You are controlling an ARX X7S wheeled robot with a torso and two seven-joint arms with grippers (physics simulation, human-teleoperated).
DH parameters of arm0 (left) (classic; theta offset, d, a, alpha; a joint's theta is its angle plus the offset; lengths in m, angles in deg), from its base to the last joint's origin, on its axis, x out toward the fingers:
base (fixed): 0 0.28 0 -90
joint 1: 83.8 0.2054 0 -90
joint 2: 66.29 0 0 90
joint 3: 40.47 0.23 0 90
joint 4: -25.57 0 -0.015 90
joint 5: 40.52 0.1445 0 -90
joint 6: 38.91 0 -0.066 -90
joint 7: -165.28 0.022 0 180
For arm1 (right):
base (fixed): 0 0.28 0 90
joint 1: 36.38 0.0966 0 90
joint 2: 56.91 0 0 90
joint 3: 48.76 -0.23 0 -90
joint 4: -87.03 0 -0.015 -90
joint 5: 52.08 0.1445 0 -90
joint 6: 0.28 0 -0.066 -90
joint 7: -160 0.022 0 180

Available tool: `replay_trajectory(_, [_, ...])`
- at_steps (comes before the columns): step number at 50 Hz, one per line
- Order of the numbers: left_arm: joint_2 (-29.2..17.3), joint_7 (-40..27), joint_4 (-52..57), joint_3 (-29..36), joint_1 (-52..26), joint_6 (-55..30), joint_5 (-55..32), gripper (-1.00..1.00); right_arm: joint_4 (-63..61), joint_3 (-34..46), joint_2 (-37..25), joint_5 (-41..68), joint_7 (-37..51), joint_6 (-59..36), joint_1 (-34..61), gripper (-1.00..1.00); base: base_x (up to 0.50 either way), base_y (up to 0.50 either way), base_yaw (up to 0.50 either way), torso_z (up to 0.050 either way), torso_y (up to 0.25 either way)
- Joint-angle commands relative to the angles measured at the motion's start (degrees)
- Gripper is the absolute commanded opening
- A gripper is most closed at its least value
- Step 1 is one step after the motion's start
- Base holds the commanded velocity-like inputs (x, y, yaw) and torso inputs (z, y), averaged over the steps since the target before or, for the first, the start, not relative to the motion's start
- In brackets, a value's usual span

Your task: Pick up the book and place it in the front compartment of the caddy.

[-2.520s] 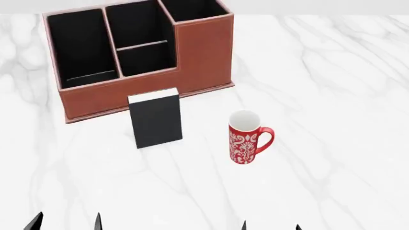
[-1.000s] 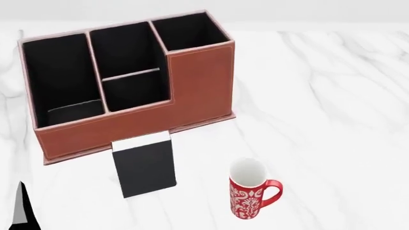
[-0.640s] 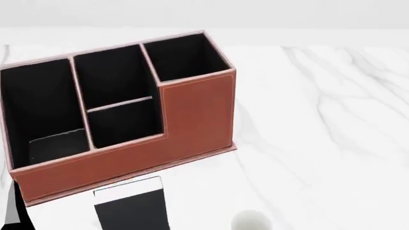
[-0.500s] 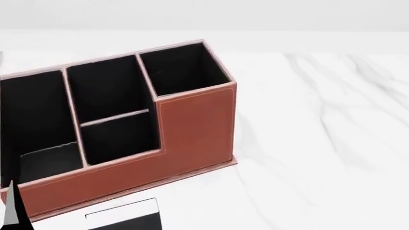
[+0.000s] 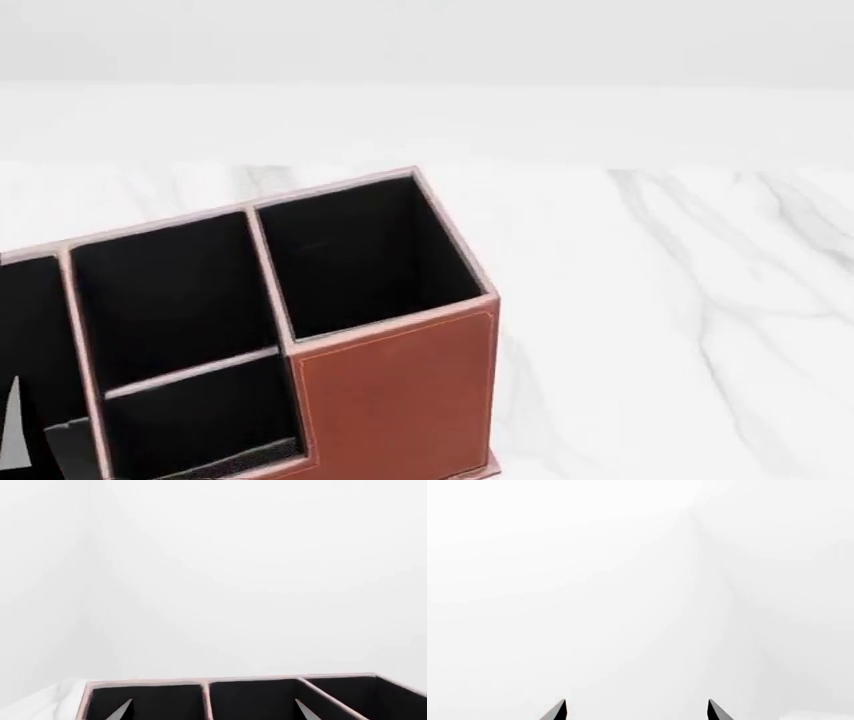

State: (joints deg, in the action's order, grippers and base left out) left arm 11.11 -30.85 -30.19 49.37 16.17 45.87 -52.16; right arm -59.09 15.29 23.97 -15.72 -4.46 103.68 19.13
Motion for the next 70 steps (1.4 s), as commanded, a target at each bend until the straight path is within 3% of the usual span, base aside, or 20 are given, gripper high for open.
replay_trajectory(1, [0.65, 2.53, 4.35, -0.69, 1.42, -2.62, -0.77, 1.00, 0.78, 0.47, 1.55, -4.48, -0.34, 1.79, 0.13, 1.00, 0.00, 0.00, 0.00, 0.000, 0.000])
replay_trajectory(26, [-0.01, 1.87, 3.89, 0.14, 0.99, -1.66, -1.25, 1.00, 1.05, 0.72, 0.57, -5.71, 2.27, 1.27, -0.18, 1.00, 0.00, 0.36, 0.00, 0.000, 0.000])
replay_trajectory(29, [-1.08, 1.95, 3.89, 1.11, -0.25, -3.68, -0.07, 1.00, 1.11, 0.67, 0.60, -5.83, 2.36, 1.58, -0.41, 1.00, 0.00, 0.00, 0.00, 0.000, 0.000])
replay_trajectory(33, [-2.58, 4.91, 4.13, 1.42, -3.74, -5.42, -5.09, 1.00, 1.32, 0.11, 0.59, -5.80, 2.83, 1.80, -0.83, 1.00, 0.00, 0.00, 0.00, 0.000, 0.000])
replay_trajectory(37, [-2.99, 4.83, 3.27, 3.02, -8.07, -5.20, -2.42, 1.00, 1.14, 0.14, 0.53, -5.90, 2.52, 2.33, -1.60, 1.00, 0.00, 0.00, 0.00, 0.000, 0.000])
replay_trajectory(40, [-7.01, 7.96, 6.83, 3.67, -13.06, -16.09, -9.55, 1.00, 1.46, -0.09, 0.48, -5.47, 2.02, 3.14, -2.36, 1.00, 0.00, 0.00, 0.00, 0.000, 0.000])
replay_trajectory(43, [-9.94, 11.58, 8.43, 4.36, -16.66, -19.36, -13.33, 1.00, 1.39, -0.53, 0.62, -5.28, 1.67, 4.03, -3.30, 1.00, 0.00, 0.00, 0.00, 0.000, 0.000])
replay_trajectory(44, [-11.04, 16.39, 8.64, 1.74, -18.24, -20.35, -21.92, 1.00, 1.39, -0.82, 0.71, -4.64, 1.50, 4.64, -3.80, 1.00, 0.00, 0.00, 0.00, 0.000, 0.000])
replay_trajectory(45, [-12.40, 17.13, 8.18, 2.13, -20.16, -23.03, -26.17, 1.00, 1.43, -0.98, 0.76, -4.52, 1.47, 4.87, -4.00, 1.00, 0.00, 0.00, 0.00, 0.000, 0.000])
replay_trajectory(47, [-14.32, 17.85, 6.50, 5.61, -23.44, -25.27, -22.78, 1.00, 1.44, -1.13, 0.86, -4.16, 1.32, 5.40, -4.43, 1.00, 0.00, 0.00, 0.00, 0.000, 0.000])
replay_trajectory(50, [-17.22, 22.06, 6.26, 9.08, -27.44, -28.65, -24.03, 1.00, 1.09, -1.23, 1.16, -4.14, 0.93, 6.31, -5.08, 1.00, 0.00, 0.00, 0.00, 0.000, 0.000])
replay_trajectory(58, [-20.66, 24.14, 9.50, 16.21, -36.13, -38.26, -24.46, 1.00, 0.83, 0.02, 1.27, -5.61, 0.75, 6.24, -4.65, 1.00, 0.00, 0.00, 0.00, 0.000, 0.000])
replay_trajectory(63, [-20.20, 24.31, 7.06, 22.36, -41.37, -44.05, -22.27, 1.00, 0.35, 0.71, 1.15, -6.71, 0.92, 5.84, -4.46, 1.00, 0.00, 0.00, 0.00, 0.000, 0.000])
replay_trajectory(67, [-17.50, 23.26, 5.88, 21.53, -44.12, -50.05, -27.08, 1.00, 0.31, 0.66, 1.19, -6.56, 0.97, 6.33, -4.82, 1.00, 0.00, 0.00, 0.00, 0.000, 0.000])
replay_trajectory(70, [-16.67, 23.51, 3.94, 23.84, -45.79, -50.70, -25.89, 1.00, 0.15, 0.67, 1.19, -6.54, 1.07, 6.56, -5.02, 1.00, 0.00, 0.00, 0.00, 0.000, 0.000])
